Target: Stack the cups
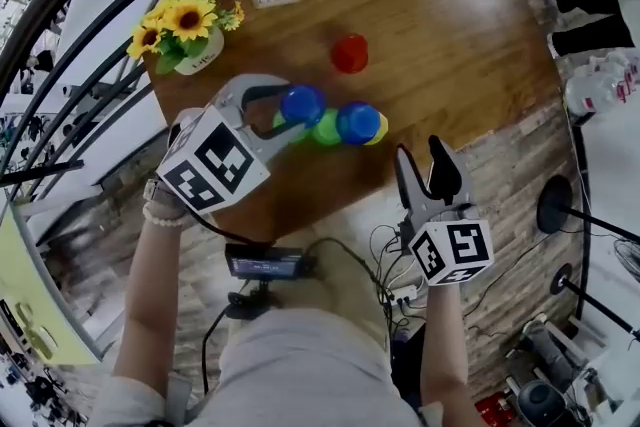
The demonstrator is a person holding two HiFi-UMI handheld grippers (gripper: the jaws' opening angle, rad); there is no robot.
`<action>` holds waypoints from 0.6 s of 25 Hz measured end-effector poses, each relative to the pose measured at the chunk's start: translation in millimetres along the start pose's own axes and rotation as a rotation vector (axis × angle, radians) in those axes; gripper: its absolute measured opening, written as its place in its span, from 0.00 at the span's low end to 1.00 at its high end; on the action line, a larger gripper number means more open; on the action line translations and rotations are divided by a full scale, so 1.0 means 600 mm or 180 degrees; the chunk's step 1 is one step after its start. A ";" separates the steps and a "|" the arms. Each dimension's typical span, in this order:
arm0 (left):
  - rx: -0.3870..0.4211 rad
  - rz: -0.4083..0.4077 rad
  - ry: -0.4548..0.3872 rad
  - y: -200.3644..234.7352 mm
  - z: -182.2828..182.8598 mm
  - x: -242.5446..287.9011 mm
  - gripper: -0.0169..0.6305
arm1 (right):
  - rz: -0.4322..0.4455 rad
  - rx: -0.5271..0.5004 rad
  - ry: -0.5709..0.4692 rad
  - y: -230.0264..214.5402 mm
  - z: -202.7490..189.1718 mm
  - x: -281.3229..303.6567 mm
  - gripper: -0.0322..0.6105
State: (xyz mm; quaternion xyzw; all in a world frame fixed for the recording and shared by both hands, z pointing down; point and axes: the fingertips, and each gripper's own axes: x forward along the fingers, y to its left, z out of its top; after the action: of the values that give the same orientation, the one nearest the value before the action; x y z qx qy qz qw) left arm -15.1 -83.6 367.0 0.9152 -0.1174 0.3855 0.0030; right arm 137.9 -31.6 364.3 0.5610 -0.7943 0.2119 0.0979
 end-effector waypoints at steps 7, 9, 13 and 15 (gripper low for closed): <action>-0.0006 -0.0125 0.0072 -0.028 -0.011 0.011 0.33 | -0.0007 0.0022 0.0014 0.000 -0.004 -0.004 0.40; -0.0013 -0.0134 0.0074 -0.030 -0.013 0.011 0.33 | -0.0004 0.0020 0.0011 -0.001 -0.006 -0.004 0.40; -0.0002 -0.0155 0.0071 -0.033 -0.012 0.012 0.33 | -0.0010 0.0033 0.0019 0.000 -0.007 -0.006 0.40; 0.0005 -0.0178 0.0064 -0.036 -0.010 0.012 0.33 | -0.0008 0.0031 0.0018 0.000 -0.007 -0.006 0.40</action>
State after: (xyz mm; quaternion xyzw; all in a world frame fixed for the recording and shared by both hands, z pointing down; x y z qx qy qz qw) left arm -10.0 -63.5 378.3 0.9142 -0.0915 0.3945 0.0143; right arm 138.6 -26.6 366.6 0.5618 -0.7923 0.2171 0.0976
